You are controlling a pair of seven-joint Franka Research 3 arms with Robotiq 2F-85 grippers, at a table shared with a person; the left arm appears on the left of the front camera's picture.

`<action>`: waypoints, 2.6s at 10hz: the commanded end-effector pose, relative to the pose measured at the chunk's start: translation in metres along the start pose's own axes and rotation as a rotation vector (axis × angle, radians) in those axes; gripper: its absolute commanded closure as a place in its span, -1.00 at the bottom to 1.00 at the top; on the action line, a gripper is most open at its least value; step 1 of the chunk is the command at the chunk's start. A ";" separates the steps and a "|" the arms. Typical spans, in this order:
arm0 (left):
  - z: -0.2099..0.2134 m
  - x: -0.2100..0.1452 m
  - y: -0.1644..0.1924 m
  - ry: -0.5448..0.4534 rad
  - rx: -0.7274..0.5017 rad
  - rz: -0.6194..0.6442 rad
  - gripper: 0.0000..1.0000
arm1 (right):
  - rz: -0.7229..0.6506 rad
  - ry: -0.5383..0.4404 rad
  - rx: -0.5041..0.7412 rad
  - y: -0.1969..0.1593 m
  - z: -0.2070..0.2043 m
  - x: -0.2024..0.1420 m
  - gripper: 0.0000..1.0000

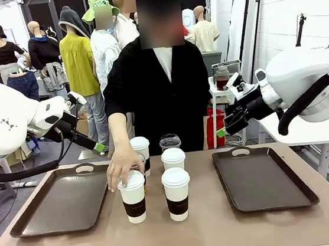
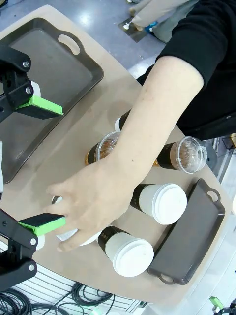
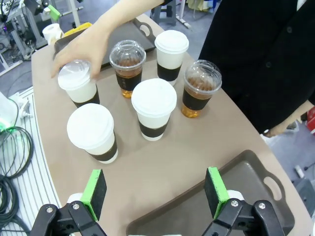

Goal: Distribute the coffee onto the tray.
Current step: Pick up one iced Americano and place it on the right Handle tray.

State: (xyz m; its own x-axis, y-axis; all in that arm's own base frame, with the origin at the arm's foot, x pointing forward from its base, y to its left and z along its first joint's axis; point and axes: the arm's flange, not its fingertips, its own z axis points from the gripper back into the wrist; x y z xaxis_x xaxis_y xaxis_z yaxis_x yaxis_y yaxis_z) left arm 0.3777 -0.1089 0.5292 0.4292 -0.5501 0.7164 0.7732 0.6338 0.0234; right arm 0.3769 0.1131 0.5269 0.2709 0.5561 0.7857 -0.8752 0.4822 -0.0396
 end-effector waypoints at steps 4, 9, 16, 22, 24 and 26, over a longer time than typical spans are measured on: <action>0.001 -0.002 0.001 -0.001 -0.013 0.003 -1.00 | 0.011 -0.020 0.014 -0.003 -0.004 -0.002 -1.00; 0.001 -0.002 0.001 -0.001 -0.013 0.003 -1.00 | 0.007 0.080 -0.053 -0.025 0.000 0.016 -1.00; 0.001 -0.002 0.001 -0.001 -0.013 0.003 -1.00 | 0.163 0.278 0.133 -0.123 -0.038 0.051 -1.00; 0.001 -0.002 0.001 -0.001 -0.013 0.003 -1.00 | 0.277 0.281 0.310 -0.195 -0.091 0.034 -1.00; 0.001 -0.002 0.001 -0.001 -0.013 0.003 -1.00 | 0.266 0.256 0.331 -0.201 -0.102 0.024 -1.00; 0.001 -0.002 0.001 -0.001 -0.013 0.003 -1.00 | 0.229 0.262 0.279 -0.197 -0.103 0.019 -1.00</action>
State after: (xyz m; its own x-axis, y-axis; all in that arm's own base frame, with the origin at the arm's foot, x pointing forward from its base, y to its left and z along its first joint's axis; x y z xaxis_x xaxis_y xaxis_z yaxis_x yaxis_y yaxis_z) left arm 0.3773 -0.1085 0.5293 0.4301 -0.5508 0.7153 0.7719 0.6353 0.0251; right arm 0.5982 0.0974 0.4835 0.1000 0.8079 0.5808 -0.9936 0.1114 0.0161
